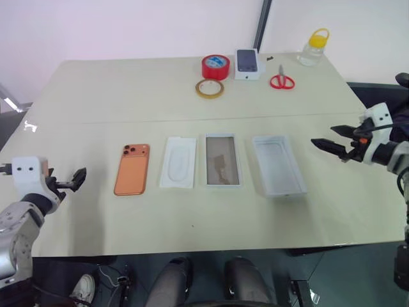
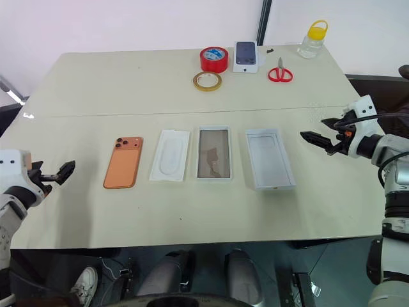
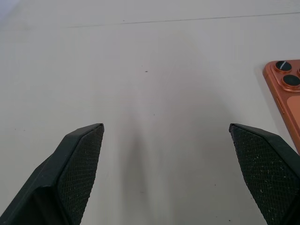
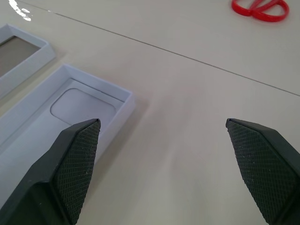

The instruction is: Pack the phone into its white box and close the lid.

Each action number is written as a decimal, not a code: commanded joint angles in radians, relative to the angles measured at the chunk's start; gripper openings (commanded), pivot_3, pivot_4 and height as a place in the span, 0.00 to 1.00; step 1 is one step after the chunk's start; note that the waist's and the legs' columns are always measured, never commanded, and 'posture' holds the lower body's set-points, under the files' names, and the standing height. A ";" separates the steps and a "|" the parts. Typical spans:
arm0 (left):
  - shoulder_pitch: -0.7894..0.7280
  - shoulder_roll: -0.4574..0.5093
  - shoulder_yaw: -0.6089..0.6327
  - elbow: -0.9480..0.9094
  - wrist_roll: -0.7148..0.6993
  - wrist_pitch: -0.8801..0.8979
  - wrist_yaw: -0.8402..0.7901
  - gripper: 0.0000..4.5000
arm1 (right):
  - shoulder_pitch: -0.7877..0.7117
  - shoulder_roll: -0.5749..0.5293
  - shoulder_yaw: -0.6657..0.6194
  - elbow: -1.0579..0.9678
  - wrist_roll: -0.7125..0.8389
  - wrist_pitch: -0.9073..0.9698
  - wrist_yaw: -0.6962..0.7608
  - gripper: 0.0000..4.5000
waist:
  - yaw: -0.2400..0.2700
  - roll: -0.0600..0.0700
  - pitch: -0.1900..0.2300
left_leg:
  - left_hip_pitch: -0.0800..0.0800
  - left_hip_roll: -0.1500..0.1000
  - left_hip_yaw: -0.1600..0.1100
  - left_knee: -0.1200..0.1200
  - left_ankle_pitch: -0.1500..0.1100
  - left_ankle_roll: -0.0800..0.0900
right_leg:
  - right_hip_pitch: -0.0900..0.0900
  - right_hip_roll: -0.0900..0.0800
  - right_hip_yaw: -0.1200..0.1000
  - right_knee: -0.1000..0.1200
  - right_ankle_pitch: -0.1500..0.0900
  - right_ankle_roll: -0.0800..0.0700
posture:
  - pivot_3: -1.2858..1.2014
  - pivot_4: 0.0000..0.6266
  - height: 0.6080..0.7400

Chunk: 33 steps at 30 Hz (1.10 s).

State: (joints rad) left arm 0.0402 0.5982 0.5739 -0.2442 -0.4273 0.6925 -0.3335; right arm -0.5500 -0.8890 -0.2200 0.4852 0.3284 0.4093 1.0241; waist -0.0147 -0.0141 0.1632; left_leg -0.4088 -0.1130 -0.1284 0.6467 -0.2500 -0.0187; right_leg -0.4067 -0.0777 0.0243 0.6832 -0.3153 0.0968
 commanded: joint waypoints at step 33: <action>-0.398 -0.288 -0.332 -0.153 -0.237 0.589 0.149 1.00 | 0.136 0.202 0.241 -0.869 0.139 0.243 -0.116 0.99 | 0.002 -0.002 0.000 | 0.000 0.000 -0.001 0.001 0.000 0.000 | 0.000 0.000 -0.001 0.000 0.000 0.000 | 0.52 0.24 1.00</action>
State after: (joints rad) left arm -0.3419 0.3083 0.2215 -0.3869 -0.6567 1.2444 -0.2141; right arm -0.4124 -0.6940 0.0236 -0.3407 0.4517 0.6540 0.9087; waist -0.0130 -0.0156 0.1636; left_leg -0.4093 -0.1133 -0.1295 0.6480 -0.2499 -0.0188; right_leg -0.4066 -0.0772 0.0234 0.6833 -0.3153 0.0971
